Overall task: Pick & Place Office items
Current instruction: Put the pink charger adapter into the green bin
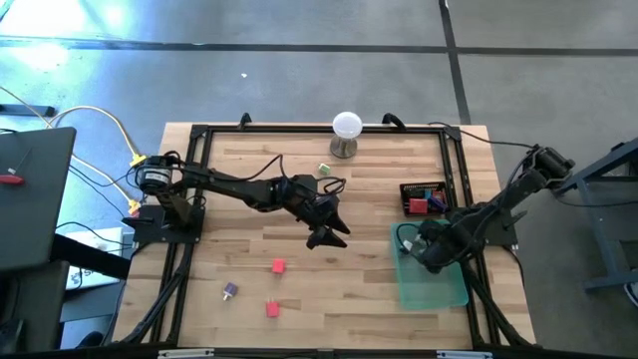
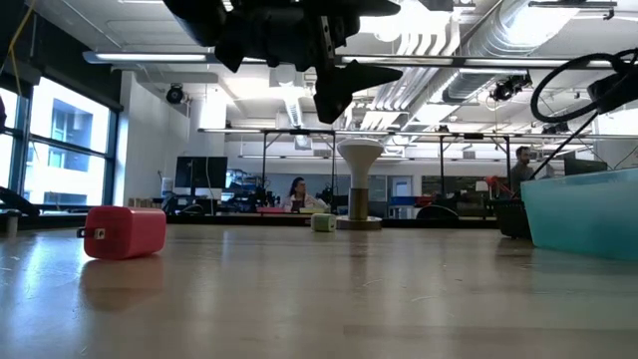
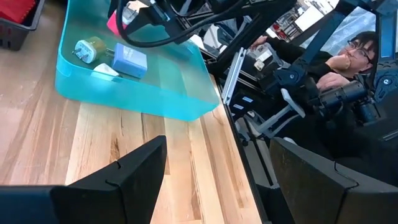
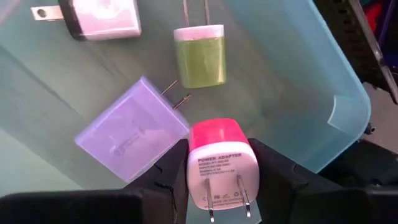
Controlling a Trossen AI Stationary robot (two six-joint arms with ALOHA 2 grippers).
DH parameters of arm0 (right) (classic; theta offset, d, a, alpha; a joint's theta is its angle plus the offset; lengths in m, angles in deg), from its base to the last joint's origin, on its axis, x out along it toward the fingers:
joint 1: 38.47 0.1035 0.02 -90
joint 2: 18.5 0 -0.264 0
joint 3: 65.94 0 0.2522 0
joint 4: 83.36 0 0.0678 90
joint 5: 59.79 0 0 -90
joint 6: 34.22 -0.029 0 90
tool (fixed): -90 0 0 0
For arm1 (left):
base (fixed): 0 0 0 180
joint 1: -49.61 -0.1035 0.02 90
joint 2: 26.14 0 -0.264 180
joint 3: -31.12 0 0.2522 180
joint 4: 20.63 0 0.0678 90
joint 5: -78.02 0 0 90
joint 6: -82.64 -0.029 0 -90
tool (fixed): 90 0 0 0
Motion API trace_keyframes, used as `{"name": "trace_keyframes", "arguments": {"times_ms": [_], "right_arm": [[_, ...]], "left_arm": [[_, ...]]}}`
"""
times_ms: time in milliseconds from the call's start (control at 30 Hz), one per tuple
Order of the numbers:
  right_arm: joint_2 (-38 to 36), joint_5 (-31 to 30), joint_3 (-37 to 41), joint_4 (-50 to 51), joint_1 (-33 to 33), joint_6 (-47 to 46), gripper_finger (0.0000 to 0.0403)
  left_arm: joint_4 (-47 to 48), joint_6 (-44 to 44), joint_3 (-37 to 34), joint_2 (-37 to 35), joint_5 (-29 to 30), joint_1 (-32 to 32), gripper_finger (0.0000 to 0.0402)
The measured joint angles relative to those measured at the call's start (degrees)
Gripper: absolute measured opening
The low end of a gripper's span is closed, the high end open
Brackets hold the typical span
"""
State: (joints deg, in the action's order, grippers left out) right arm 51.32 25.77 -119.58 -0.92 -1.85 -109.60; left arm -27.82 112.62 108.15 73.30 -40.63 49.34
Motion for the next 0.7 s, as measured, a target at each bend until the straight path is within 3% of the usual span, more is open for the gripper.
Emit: {"name": "trace_keyframes", "arguments": {"times_ms": [700], "right_arm": [[0.02, 0.07, -0.01, -0.3, -10.14, -1.17, 0.0133]], "left_arm": [[-0.02, 0.0, 0.0, 0.0, -0.02, 0.0, 0.0279]]}}
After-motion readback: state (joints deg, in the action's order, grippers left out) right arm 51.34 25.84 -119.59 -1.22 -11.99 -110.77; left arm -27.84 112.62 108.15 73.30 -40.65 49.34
